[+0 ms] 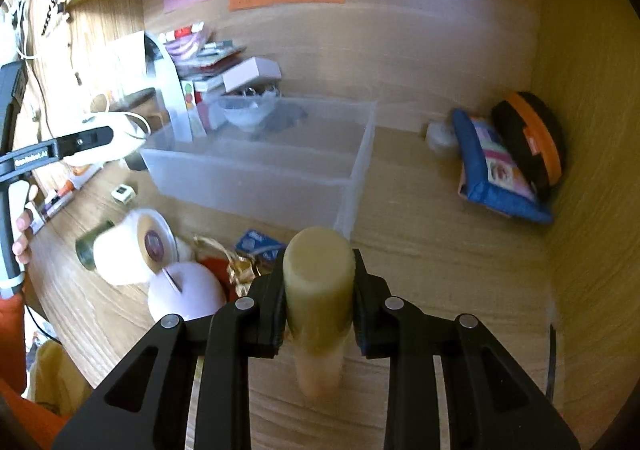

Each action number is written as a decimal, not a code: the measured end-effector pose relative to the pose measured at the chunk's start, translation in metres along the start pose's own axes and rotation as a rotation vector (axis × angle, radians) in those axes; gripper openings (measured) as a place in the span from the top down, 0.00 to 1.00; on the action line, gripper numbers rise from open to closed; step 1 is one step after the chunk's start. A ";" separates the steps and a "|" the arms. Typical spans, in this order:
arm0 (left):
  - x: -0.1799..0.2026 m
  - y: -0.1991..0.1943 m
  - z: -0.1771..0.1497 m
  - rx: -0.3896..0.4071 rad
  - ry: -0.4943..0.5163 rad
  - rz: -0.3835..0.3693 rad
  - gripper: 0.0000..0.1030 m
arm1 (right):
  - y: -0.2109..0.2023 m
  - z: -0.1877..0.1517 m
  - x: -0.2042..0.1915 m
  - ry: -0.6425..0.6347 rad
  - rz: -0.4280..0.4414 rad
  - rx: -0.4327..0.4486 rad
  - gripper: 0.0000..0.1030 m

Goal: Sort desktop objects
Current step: 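Grasp the cream sunscreen bottle with the right gripper while the left holds the white pouch, then carry the white pouch and sunscreen bottle into the clear box with both grippers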

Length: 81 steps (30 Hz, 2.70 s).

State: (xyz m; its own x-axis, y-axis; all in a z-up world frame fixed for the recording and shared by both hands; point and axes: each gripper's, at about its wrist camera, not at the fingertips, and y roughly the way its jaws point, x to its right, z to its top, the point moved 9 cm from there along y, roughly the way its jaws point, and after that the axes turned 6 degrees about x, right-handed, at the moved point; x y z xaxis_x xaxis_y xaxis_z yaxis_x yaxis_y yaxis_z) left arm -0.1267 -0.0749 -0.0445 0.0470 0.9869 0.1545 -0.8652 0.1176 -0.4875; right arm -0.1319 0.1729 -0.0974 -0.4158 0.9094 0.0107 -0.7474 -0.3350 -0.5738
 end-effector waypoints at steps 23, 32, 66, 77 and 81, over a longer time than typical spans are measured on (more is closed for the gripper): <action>0.035 0.031 0.052 0.007 0.120 -0.015 0.35 | 0.007 0.106 -0.015 -0.103 0.051 0.132 0.76; 0.047 0.068 0.068 -0.016 0.151 -0.039 0.35 | 0.042 0.125 -0.020 -0.116 0.087 0.108 0.76; 0.045 0.181 0.019 -0.317 0.200 -0.019 0.35 | 0.171 0.093 -0.017 -0.166 0.129 -0.179 0.76; 0.045 0.176 0.016 -0.317 0.224 -0.018 0.30 | 0.178 0.095 -0.020 -0.206 0.094 -0.178 0.75; 0.045 0.174 0.015 -0.318 0.227 -0.028 0.29 | 0.176 0.099 -0.020 -0.196 0.080 -0.160 0.53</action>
State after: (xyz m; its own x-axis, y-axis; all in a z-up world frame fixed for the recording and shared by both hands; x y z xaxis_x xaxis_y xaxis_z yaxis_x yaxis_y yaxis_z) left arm -0.2827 -0.0115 -0.1095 0.2089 0.9779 -0.0054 -0.6655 0.1381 -0.7335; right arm -0.3062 0.0717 -0.1176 -0.5742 0.8114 0.1092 -0.6230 -0.3465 -0.7013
